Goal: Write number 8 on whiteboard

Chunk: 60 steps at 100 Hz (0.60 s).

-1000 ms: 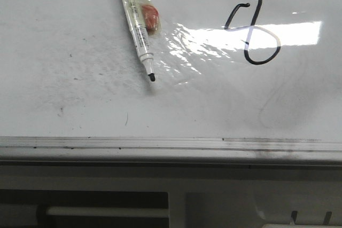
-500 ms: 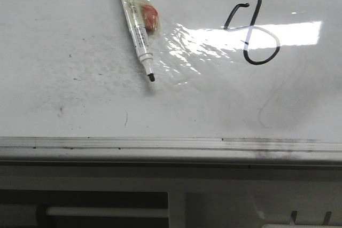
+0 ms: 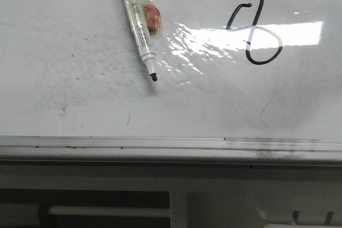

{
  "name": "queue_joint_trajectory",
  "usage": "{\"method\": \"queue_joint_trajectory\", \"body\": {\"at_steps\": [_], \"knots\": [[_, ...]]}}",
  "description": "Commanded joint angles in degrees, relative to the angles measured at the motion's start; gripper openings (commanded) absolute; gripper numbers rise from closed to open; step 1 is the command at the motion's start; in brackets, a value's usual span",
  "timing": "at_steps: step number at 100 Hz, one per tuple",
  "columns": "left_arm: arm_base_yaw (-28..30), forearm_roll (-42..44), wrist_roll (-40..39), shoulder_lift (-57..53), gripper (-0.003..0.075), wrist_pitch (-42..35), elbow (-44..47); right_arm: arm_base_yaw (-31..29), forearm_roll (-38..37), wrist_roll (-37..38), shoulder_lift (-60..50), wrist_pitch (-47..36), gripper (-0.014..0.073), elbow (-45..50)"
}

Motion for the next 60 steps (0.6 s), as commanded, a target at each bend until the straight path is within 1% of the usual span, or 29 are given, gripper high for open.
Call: {"method": "queue_joint_trajectory", "body": {"at_steps": [1, 7, 15, 21, 31, 44, 60], "knots": [[4.82, 10.91, -14.96, 0.06, -0.002, -2.77, 0.21, -0.36, 0.32, -0.06, 0.77, -4.27, -0.0042, -1.34], [7.41, 10.89, -15.47, -0.7, -0.002, -2.46, 1.82, -0.36, 0.32, -0.06, 0.77, -4.27, -0.0042, -1.34], [9.49, 9.71, -15.62, -2.58, -0.002, -2.33, 3.91, -0.36, 0.32, -0.06, 0.77, -4.27, -0.0042, -1.34], [10.64, 9.71, -15.62, -4.37, -0.002, -0.78, 5.41, -0.36, 0.32, -0.06, 0.77, -4.27, -0.0042, -1.34], [12.06, 10.25, -15.62, -7.99, -0.002, 5.72, 7.21, -0.36, 0.32, -0.06, 0.77, -4.27, -0.0042, -1.34], [13.85, 11.23, -15.62, -12.43, -0.002, 6.56, 7.25, -0.36, 0.32, -0.06, 0.77, -4.27, -0.0042, -1.34], [14.3, 11.23, -15.62, -12.05, -0.002, 7.32, 7.25, -0.36, 0.32, -0.06, 0.77, -4.27, -0.0042, -1.34]]}}
